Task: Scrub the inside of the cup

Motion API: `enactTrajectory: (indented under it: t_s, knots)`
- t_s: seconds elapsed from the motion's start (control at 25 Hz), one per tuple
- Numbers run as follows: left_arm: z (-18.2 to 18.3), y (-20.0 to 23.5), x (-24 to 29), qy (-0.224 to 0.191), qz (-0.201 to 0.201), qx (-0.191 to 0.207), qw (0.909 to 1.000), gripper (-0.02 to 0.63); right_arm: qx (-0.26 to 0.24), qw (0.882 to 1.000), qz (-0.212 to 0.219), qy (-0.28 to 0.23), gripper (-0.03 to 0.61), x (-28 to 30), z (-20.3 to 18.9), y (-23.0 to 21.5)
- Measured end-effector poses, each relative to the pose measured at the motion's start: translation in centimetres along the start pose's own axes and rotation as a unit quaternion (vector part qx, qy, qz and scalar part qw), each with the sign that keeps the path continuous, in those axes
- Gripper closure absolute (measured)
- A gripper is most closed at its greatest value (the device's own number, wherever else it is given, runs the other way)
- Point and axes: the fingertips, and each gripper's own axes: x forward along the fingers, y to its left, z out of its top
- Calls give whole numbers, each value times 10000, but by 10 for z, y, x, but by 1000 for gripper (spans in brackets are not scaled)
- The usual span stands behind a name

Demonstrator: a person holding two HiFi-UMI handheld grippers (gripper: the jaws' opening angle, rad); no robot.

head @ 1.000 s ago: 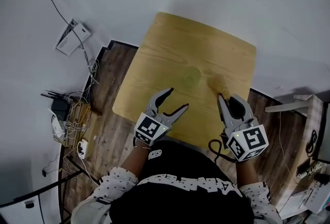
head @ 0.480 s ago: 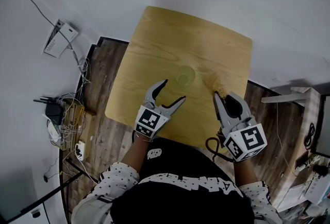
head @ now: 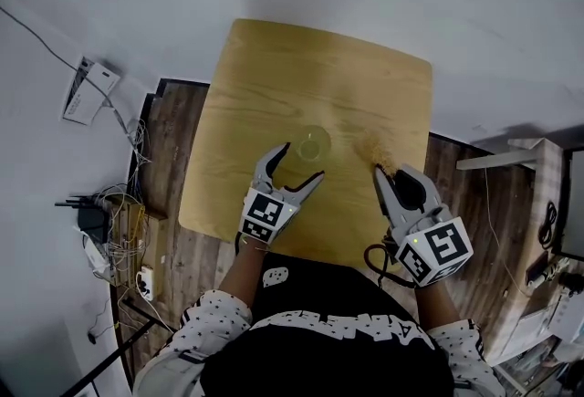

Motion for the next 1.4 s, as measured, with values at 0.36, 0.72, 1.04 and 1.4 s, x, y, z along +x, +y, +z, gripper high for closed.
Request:
enactTrajectory:
  t_s: [0.36, 0.72, 1.04, 1.4]
  knots:
    - [-6, 4, 22, 171, -69, -138, 9997, 202, 33, 10000, -42, 75, 515, 3, 1, -8]
    - [-8, 5, 36, 245, -55, -80, 9997, 202, 328, 9995, 1, -28, 515, 2, 5, -15]
    - [-4, 9, 38, 150, 88, 82, 9998, 252, 352, 9994, -49, -31, 515, -3, 5, -18]
    - [4, -10, 31, 80, -245, 554, 9981, 256, 319, 9995, -33, -80, 515, -6, 6, -15]
